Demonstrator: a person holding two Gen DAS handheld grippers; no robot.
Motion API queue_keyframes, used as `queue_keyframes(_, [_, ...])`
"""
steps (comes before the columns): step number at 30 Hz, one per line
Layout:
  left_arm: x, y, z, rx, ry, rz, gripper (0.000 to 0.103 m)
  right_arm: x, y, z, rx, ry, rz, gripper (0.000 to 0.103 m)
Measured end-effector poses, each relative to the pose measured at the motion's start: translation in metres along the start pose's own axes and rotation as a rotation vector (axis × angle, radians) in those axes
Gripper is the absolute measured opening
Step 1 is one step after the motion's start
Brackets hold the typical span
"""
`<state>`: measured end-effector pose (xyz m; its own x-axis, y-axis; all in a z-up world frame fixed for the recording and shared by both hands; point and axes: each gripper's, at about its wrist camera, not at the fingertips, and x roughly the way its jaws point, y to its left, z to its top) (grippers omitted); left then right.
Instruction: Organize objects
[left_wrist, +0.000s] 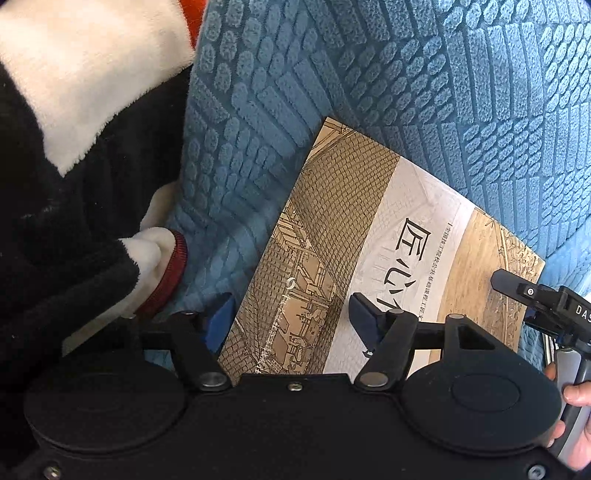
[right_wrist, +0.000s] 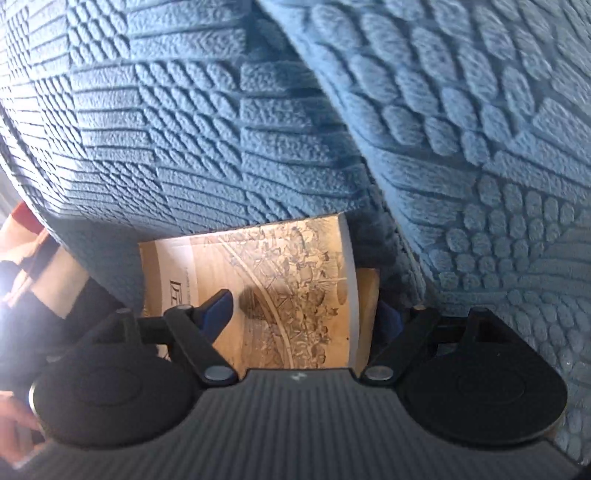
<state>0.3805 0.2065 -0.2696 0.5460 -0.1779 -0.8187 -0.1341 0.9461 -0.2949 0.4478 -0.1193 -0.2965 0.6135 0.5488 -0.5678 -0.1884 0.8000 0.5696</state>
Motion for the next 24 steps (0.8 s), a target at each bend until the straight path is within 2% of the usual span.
queue_keyframes(3, [0.0, 0.0, 0.0, 0.002, -0.001, 0.001, 0.065, -0.008, -0.001, 0.001, -0.005, -0.008, 0.03, 0.08])
queue_keyframes(8, [0.0, -0.002, -0.001, 0.004, 0.002, 0.004, 0.066, -0.029, -0.007, 0.009, 0.005, -0.01, 0.148, 0.081])
queue_keyframes(14, [0.002, -0.003, -0.002, -0.008, 0.003, -0.01, 0.069, -0.055, -0.018, 0.015, 0.015, -0.03, 0.369, 0.081])
queue_keyframes(24, [0.006, 0.005, -0.004, -0.008, 0.011, -0.024, 0.07, -0.089, -0.002, 0.027, -0.199, -0.008, 0.565, 0.081])
